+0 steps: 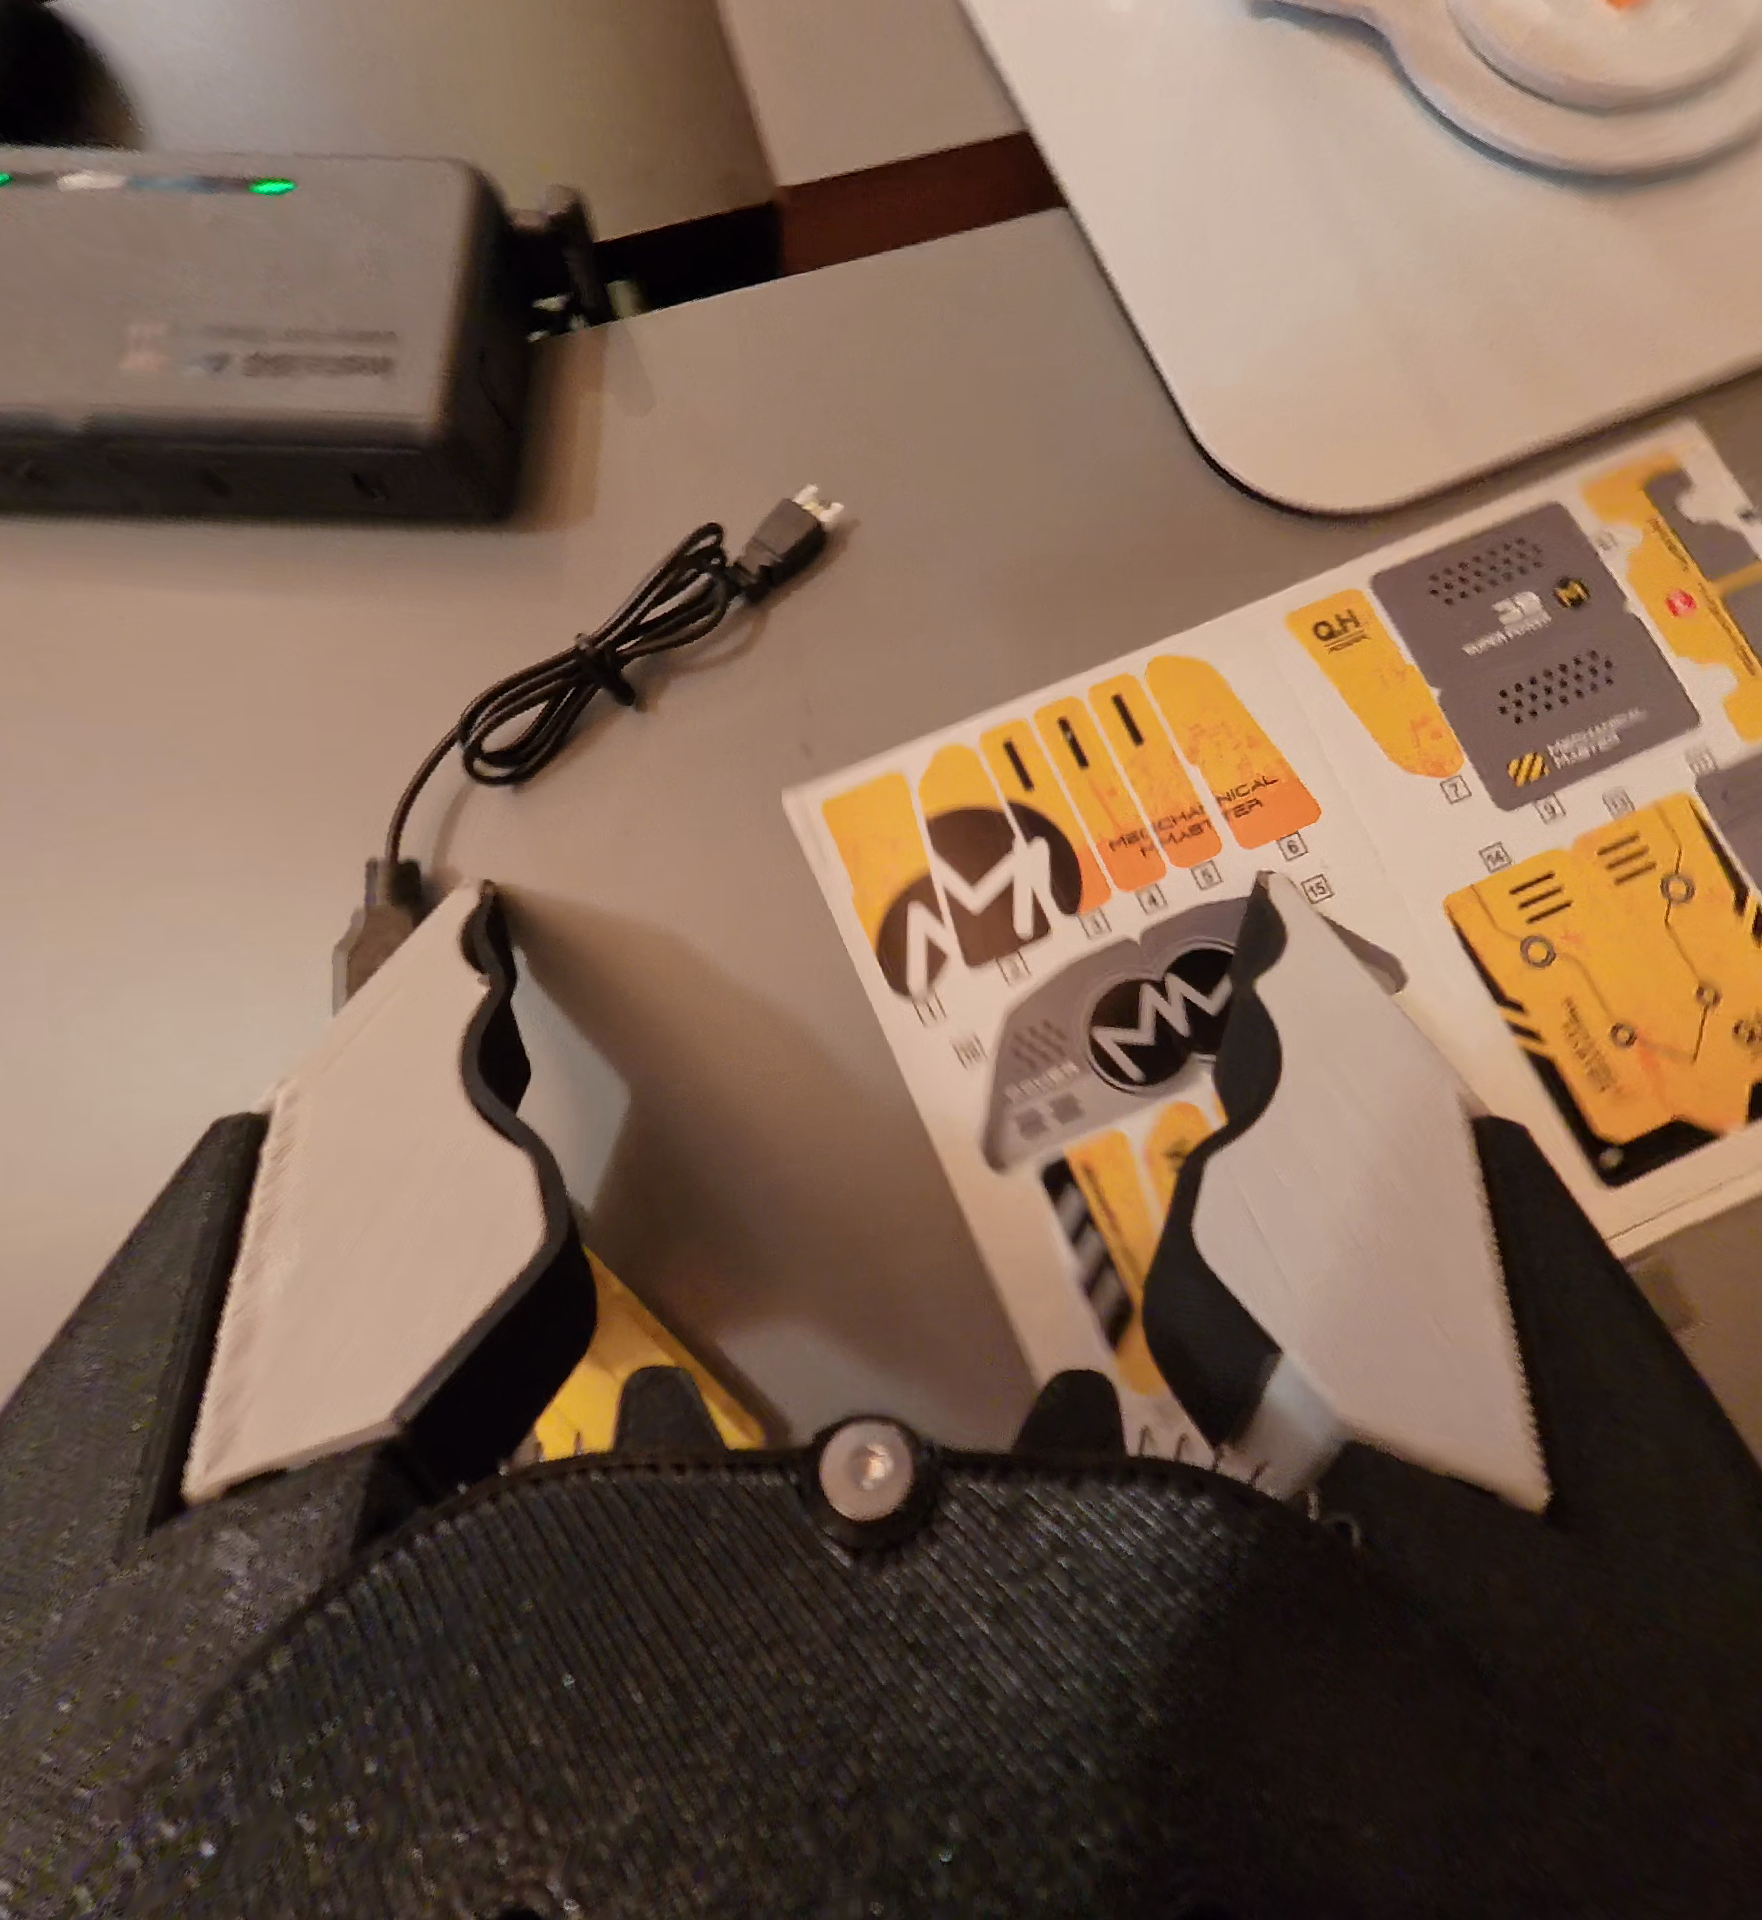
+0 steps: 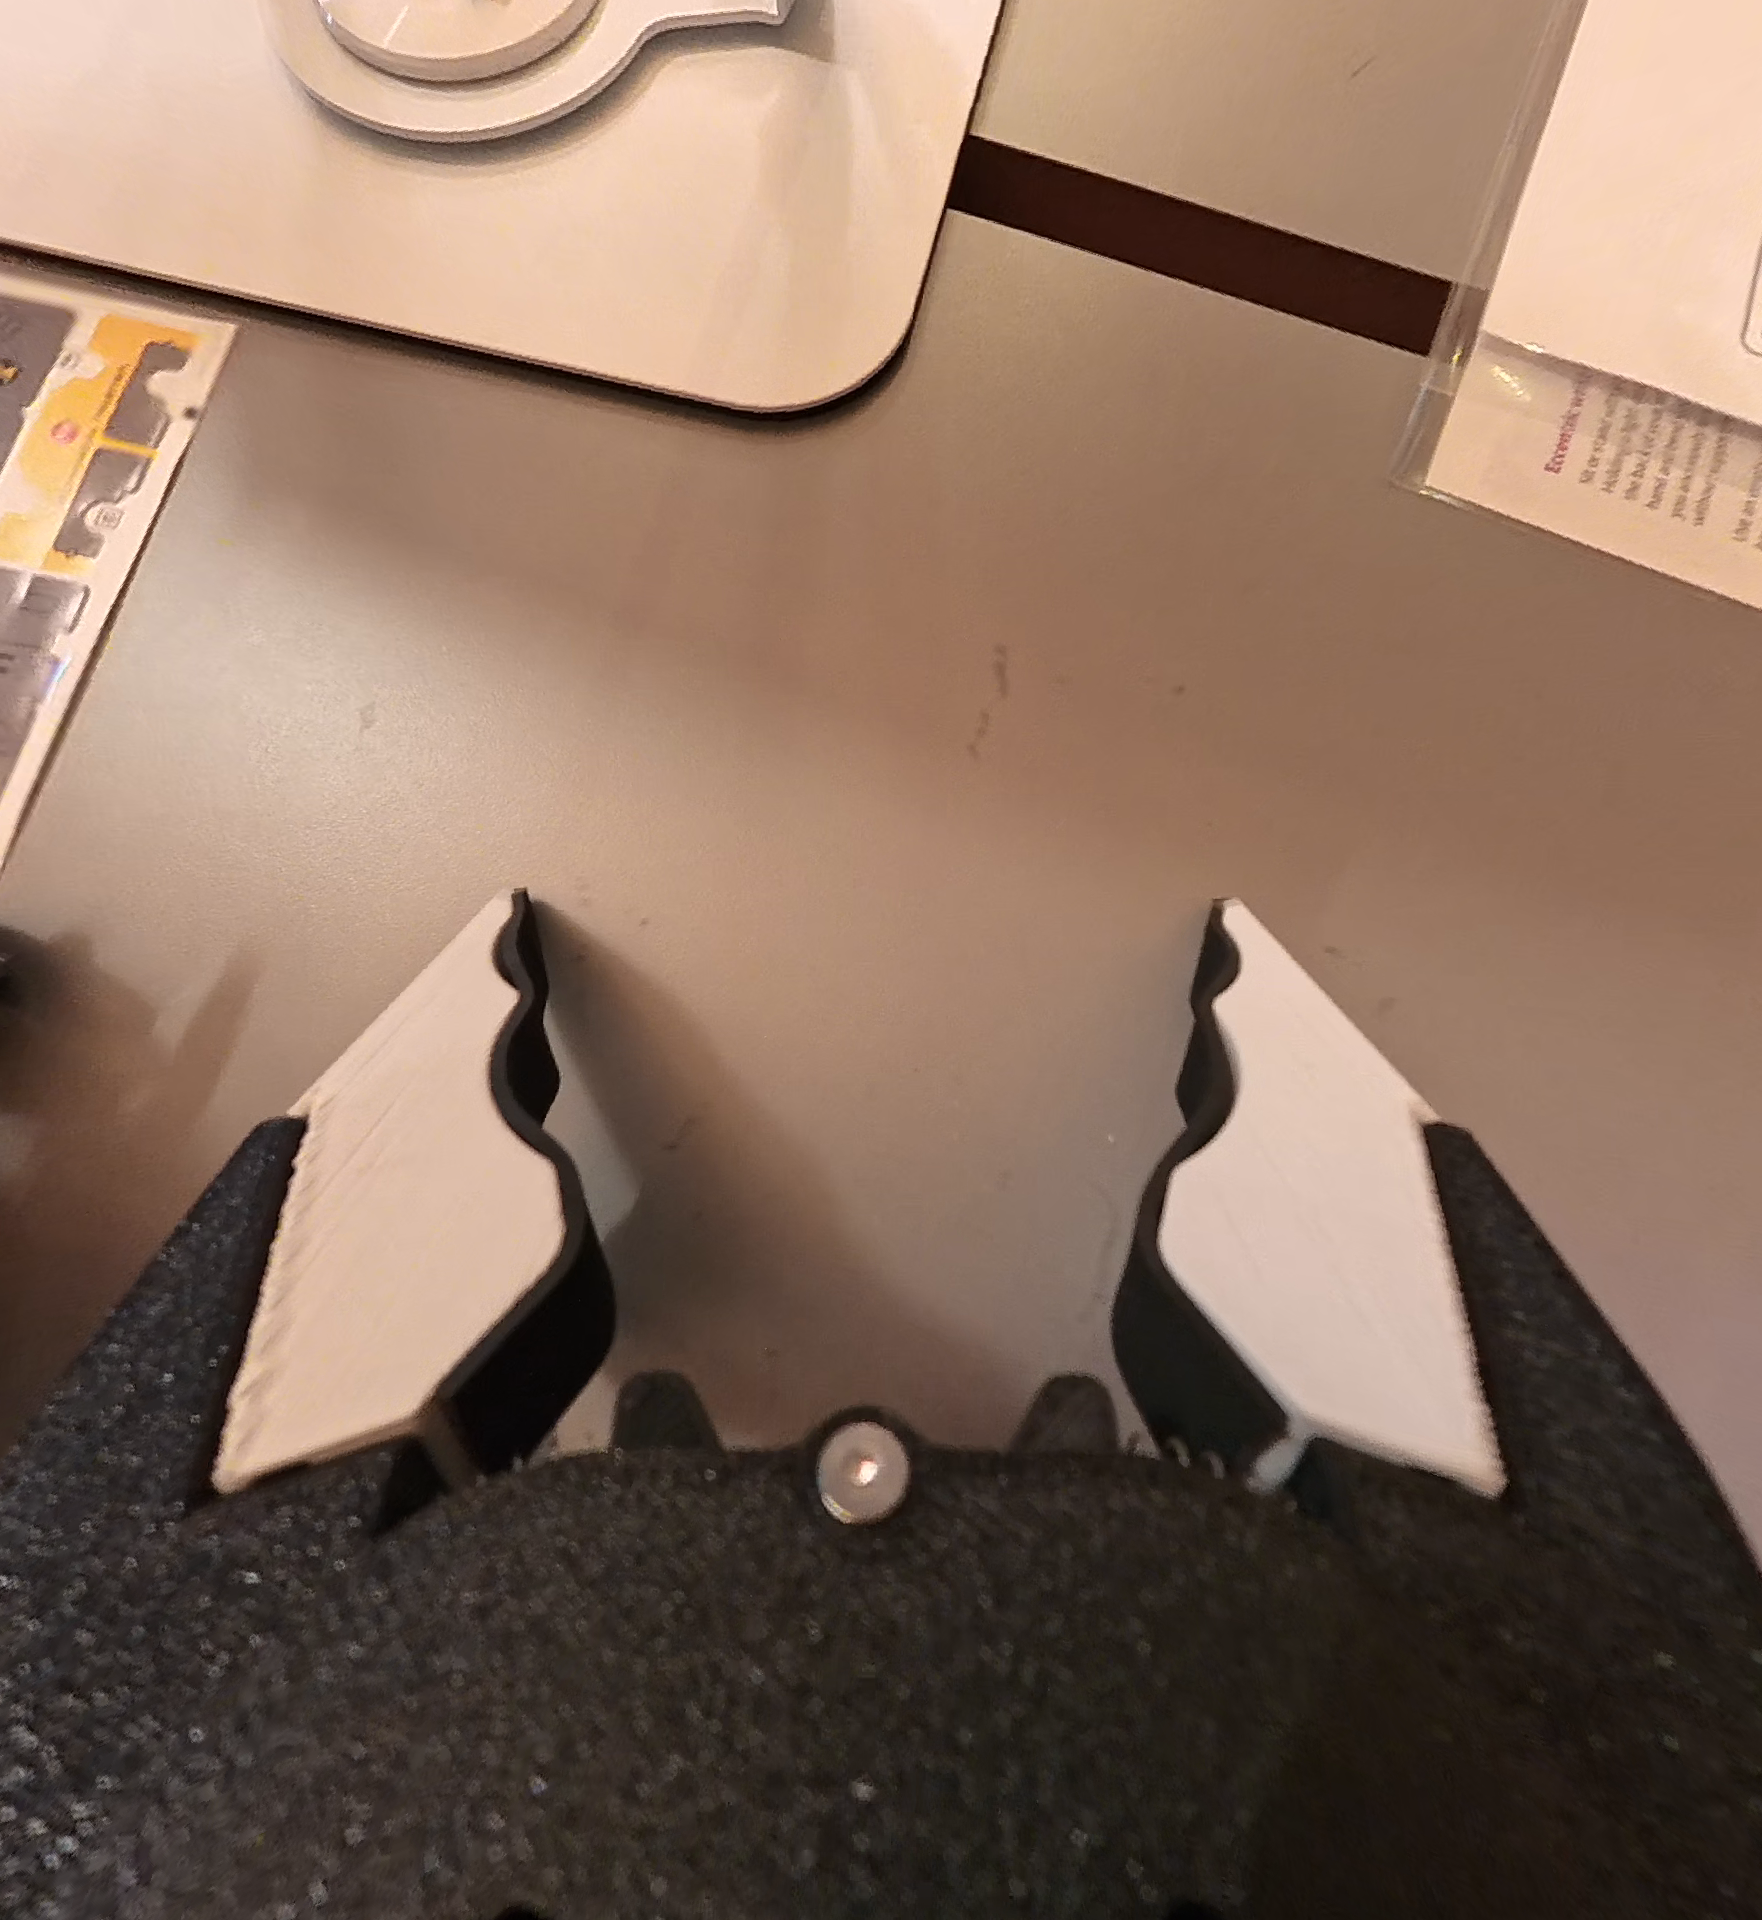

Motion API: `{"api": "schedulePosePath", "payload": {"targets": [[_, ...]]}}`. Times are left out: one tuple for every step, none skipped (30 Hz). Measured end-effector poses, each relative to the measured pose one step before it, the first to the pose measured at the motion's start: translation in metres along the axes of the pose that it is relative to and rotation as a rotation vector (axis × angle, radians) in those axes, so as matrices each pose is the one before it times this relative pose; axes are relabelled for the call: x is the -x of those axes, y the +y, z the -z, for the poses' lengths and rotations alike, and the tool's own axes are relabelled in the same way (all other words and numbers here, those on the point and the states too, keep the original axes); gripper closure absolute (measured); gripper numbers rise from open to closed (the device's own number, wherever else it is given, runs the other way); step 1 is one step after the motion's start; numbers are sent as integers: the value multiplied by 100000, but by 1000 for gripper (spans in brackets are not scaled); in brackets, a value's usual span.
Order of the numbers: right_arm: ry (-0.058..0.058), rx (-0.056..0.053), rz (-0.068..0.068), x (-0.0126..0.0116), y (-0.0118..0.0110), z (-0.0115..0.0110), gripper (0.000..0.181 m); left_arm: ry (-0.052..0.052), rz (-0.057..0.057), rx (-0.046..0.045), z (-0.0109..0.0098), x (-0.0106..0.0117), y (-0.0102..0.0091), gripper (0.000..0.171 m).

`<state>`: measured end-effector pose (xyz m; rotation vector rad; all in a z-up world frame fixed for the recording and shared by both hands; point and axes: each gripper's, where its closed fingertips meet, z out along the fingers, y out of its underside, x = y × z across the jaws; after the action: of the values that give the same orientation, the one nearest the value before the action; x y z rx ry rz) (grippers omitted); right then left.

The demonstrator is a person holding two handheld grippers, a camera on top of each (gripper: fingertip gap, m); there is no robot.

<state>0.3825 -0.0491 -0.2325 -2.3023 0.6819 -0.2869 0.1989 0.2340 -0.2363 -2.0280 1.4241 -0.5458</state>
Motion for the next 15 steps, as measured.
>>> {"api": "schedulePosePath", "payload": {"targets": [[61,-132,-11,-2,2,10,58,1349,-672,-414,-42,91,-130,38],[-31,-23,-42,2,10,-3,58,1212,-1298,-126,-213,154,-284,39],[-33,2,48,1,0,0,58,1988,-1560,181,-242,-39,-295,36],[-93,87,160,-10,-9,0,58,747,-1475,551,-89,49,-195,35],[-340,16,399,8,-18,-5,58,-375,-756,-771,107,115,-258,38],[-719,-165,413,49,-45,9,59,-692,-955,-3013,323,22,-504,45],[-1666,-862,613,220,-123,92,60,-1116,-649,-3689,581,26,-723,49],[-1655,-2210,103,247,-318,247,60,-391,-303,-3560,832,-107,-927,48],[-2107,-3039,-111,305,-470,423,60,456,-1242,-4090,1006,-284,-1051,48],[-2211,-3261,-403,333,-541,534,60,1281,-2760,-4040,1031,-439,-995,47],[-2072,-3306,-523,329,-570,607,61,716,-3251,-3257,1008,-346,-812,47],[-1688,-3171,-233,275,-539,626,61,-965,-2555,-2640,952,-60,-647,47],[-1306,-2884,6,242,-469,644,63,-2559,-1664,-1969,868,219,-459,47],[-1959,-2733,846,395,-405,661,66,-2298,-1420,-1289,799,237,-286,46],[-2682,-2090,1606,572,-281,678,75,-837,-1012,-685,737,89,-122,45]]}}
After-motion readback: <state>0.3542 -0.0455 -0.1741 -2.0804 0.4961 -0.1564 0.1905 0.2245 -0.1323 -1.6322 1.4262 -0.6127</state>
